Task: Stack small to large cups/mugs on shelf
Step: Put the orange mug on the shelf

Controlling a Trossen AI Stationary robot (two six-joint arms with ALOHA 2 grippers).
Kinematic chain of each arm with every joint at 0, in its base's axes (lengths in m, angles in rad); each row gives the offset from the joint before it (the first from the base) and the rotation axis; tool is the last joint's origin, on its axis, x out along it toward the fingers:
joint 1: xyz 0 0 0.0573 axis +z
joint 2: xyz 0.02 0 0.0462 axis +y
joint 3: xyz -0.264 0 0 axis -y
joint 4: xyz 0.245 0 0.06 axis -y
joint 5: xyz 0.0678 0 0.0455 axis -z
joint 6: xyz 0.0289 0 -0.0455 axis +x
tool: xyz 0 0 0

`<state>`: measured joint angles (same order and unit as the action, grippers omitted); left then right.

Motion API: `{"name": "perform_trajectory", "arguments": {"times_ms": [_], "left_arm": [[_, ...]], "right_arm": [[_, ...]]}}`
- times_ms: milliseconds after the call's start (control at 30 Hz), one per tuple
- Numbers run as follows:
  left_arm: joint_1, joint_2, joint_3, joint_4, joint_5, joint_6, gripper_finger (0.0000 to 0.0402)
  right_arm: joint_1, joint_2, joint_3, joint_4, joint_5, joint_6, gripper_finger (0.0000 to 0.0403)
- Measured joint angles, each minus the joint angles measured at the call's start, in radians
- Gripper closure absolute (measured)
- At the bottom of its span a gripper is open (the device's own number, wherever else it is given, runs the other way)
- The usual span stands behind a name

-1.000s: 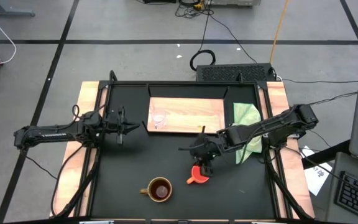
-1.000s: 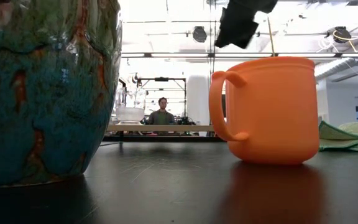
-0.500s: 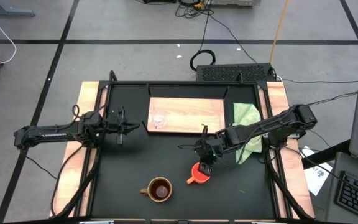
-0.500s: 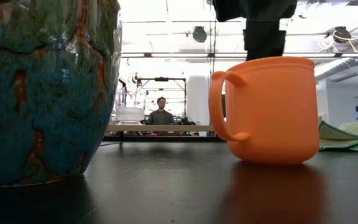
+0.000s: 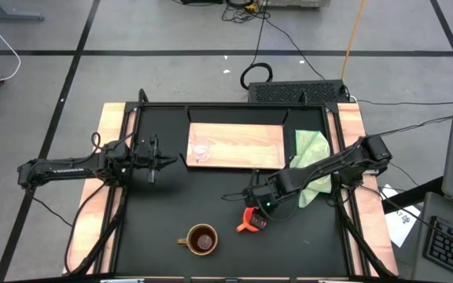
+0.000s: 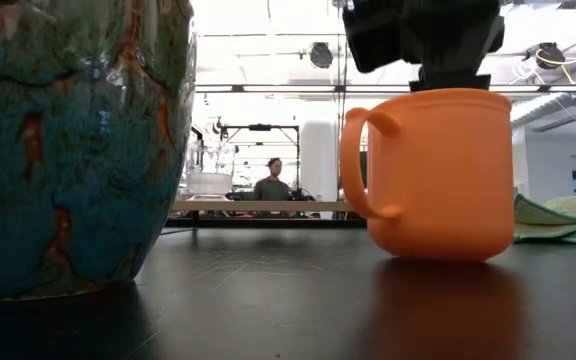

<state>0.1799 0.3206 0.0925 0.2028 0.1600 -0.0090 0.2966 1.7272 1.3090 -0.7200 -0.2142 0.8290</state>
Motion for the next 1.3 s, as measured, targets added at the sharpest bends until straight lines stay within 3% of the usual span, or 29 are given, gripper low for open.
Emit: {"name": "perform_trajectory", "arguments": {"times_ms": [600,933,1300], "left_arm": [[0.0,0.0,0.0,-0.016,0.009,0.0,0.0396],[0.0,0.0,0.0,-0.021,0.018,0.004,0.0396],[0.0,0.0,0.0,-0.034,0.024,0.003,0.0396]], "right_arm": [[-0.001,-0.04,0.046,0.088,0.01,-0.048,0.0273],[-0.003,-0.1,0.095,-0.192,0.117,0.014,0.0273],[-0.001,-0.019,0.094,-0.206,0.11,0.034,0.0273]]}}
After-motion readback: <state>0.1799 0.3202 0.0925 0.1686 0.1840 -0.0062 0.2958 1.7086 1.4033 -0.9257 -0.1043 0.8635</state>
